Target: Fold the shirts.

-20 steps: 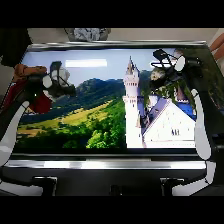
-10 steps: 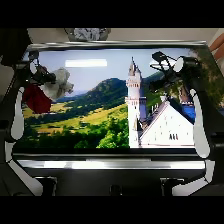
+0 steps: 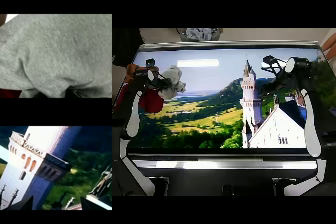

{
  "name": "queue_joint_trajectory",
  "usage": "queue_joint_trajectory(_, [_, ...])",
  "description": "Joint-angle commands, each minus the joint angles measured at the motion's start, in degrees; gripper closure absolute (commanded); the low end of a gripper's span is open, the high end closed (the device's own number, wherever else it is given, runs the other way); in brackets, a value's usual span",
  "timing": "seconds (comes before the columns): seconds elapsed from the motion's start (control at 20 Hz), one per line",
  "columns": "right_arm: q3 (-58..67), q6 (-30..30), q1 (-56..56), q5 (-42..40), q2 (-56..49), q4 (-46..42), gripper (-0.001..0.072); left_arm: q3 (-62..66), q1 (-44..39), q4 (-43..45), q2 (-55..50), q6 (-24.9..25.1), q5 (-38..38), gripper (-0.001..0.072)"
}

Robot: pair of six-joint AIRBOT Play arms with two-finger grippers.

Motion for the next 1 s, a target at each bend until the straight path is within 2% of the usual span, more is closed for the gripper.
queue_joint_trajectory(0.0, [0.1, -3.1, 0.0, 1.2, 0.7, -0.3, 0.0038, 2.0, -1.2, 0.8, 6.1, 1.9, 3.8, 0.0674])
queue_joint_trajectory(0.15, [0.1, -3.2, 0.0, -0.3, 5.9, -1.2, 0.0037, 1.9, -4.8, 1.0, 20.7, 4.7, 5.7, 0.0674])
queue_joint_trajectory(0.35, [0.1, -3.2, 0.0, -1.9, 17.9, -3.1, 0.0037, -1.9, -14.5, 0.4, 40.7, 6.6, 5.2, 0.0674])
queue_joint_trajectory(0.5, [0.1, -3.2, 0.0, 0.2, 27.2, -4.8, 0.0037, -5.7, -24.4, -1.3, 49.3, 6.9, -1.2, 0.0674])
queue_joint_trajectory(0.65, [0.1, -3.2, 0.0, 7.1, 33.7, -5.6, 0.0037, -11.5, -34.1, -1.3, 51.3, 7.7, -6.5, 0.0674])
queue_joint_trajectory(0.75, [0.1, -3.2, 0.0, 15.3, 36.1, -5.6, 0.0037, -18.9, -39.4, -2.0, 50.6, 7.1, -5.8, 0.0674])
queue_joint_trajectory(0.85, [0.0, -2.9, 0.0, 22.3, 36.3, -5.6, 0.0037, -28.5, -42.7, -4.4, 48.7, 6.2, -2.4, 0.0674])
queue_joint_trajectory(0.95, [-1.6, -2.9, 0.0, 23.6, 35.9, -5.5, 0.0037, -38.6, -44.3, -5.5, 45.3, 6.2, 4.5, 0.0675])
